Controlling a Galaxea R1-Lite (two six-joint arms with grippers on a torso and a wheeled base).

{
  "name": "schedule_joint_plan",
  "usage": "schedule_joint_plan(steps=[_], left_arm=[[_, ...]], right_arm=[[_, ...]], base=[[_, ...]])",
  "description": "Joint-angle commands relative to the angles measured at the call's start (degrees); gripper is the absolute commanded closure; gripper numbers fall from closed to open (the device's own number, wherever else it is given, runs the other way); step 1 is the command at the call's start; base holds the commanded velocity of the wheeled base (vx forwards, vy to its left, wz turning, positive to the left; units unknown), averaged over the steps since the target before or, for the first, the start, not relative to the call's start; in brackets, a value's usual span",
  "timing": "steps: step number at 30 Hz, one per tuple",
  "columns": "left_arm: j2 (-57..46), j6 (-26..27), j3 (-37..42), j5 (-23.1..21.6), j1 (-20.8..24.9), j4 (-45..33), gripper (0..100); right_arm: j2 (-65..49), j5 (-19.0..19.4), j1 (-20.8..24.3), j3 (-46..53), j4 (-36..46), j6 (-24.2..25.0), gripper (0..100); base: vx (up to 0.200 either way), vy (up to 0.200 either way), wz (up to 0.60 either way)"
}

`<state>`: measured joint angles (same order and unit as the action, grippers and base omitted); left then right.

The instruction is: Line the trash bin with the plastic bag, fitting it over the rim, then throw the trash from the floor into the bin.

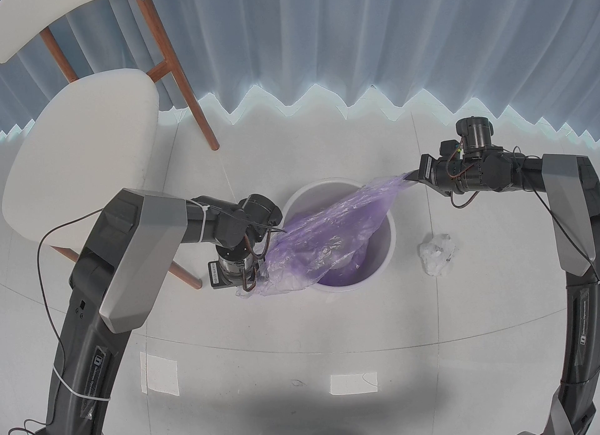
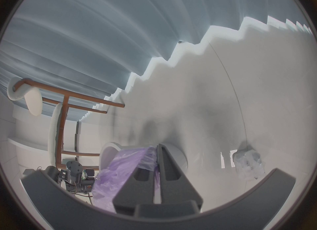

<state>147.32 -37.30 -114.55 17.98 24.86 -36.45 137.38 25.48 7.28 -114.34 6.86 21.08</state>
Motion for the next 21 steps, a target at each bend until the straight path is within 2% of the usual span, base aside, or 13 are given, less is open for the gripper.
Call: schedule_joint_plan(steps=[1,5,9,18,19,20,21], left_arm=[[-2.7,-0.3,0.0,0.1,1.1,-0.6,100],[-4.3,-0.3,0.0,0.2,2.2,-2.0,100],[-5.7,-0.4,0.0,0.2,3.7,-7.5,100],[-4.6,-0.7,0.0,1.6,6.1,-23.7,100],[-4.6,-0.7,0.0,1.6,6.1,-23.7,100],[-4.9,-0.7,0.0,2.1,6.3,-24.7,0],[-5.5,-0.7,0.0,2.1,6.6,-24.4,0]], right_arm=[[-3.6,1.2,-0.1,0.1,-0.2,0.1,100],[-6.3,2.1,0.1,0.1,-0.1,0.2,100],[-9.1,2.3,0.9,1.5,0.1,0.3,100],[-16.9,2.5,3.4,14.6,-0.1,-0.1,100],[-16.9,2.5,3.4,14.6,-0.1,-0.1,100],[-17.6,2.5,3.8,16.4,-0.3,-0.2,0],[-18.0,2.5,4.0,17.1,-0.3,-0.2,0]], base=[[0.0,0.0,0.0],[0.0,0.0,0.0],[0.0,0.0,0.0],[0.0,0.0,0.0],[0.0,0.0,0.0],[0.0,0.0,0.0],[0.0,0.0,0.0]])
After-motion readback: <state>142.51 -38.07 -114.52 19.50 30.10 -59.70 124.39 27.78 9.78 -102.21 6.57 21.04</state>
